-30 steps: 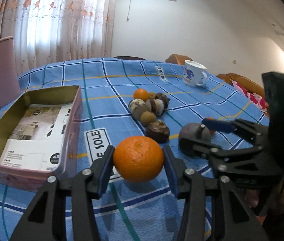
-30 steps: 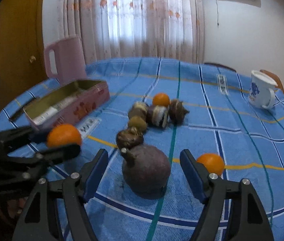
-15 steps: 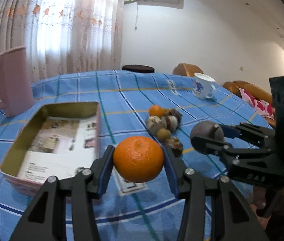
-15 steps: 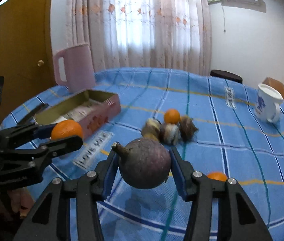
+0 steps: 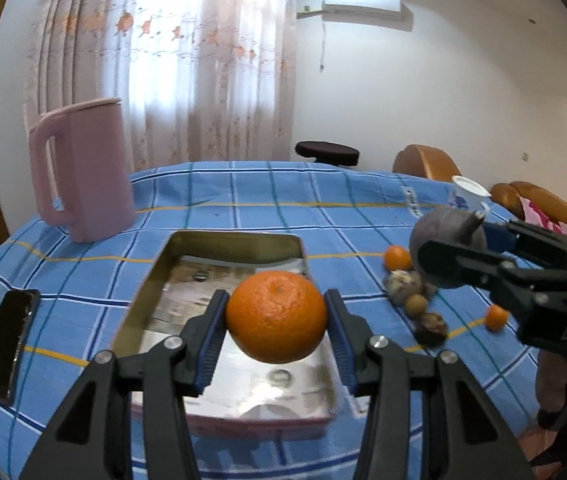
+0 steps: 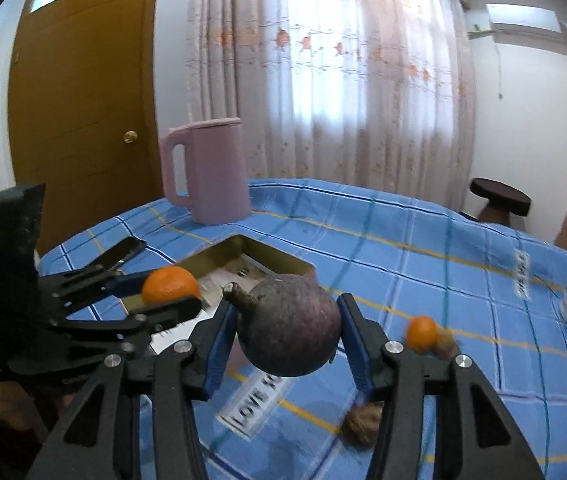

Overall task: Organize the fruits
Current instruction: 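Carry both fruits into the pink tin box and open both tools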

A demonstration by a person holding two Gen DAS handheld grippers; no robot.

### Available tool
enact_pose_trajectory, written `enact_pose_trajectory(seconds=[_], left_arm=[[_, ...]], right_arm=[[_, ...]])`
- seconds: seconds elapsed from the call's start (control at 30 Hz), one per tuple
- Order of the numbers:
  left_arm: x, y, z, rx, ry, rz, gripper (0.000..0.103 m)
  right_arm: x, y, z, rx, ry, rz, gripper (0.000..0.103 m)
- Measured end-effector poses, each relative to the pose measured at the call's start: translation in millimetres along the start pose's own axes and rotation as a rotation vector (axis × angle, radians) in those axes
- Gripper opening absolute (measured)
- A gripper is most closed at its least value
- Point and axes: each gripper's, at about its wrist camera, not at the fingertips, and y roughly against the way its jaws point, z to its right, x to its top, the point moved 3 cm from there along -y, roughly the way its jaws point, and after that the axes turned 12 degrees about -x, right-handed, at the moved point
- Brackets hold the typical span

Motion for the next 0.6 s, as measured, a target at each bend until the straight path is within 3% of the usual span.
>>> enact_pose_trajectory(seconds=[0.3, 0.6], left_arm=[[9, -11, -43, 0.058, 0.034, -0.021, 0.05], [8, -29, -73, 0.074, 0.072, -0.067, 0.05]], right_arm=[[28, -37, -36, 0.058, 0.058, -0.01, 0.052], [16, -78, -61, 0.083, 0.06, -0.082, 0.052]])
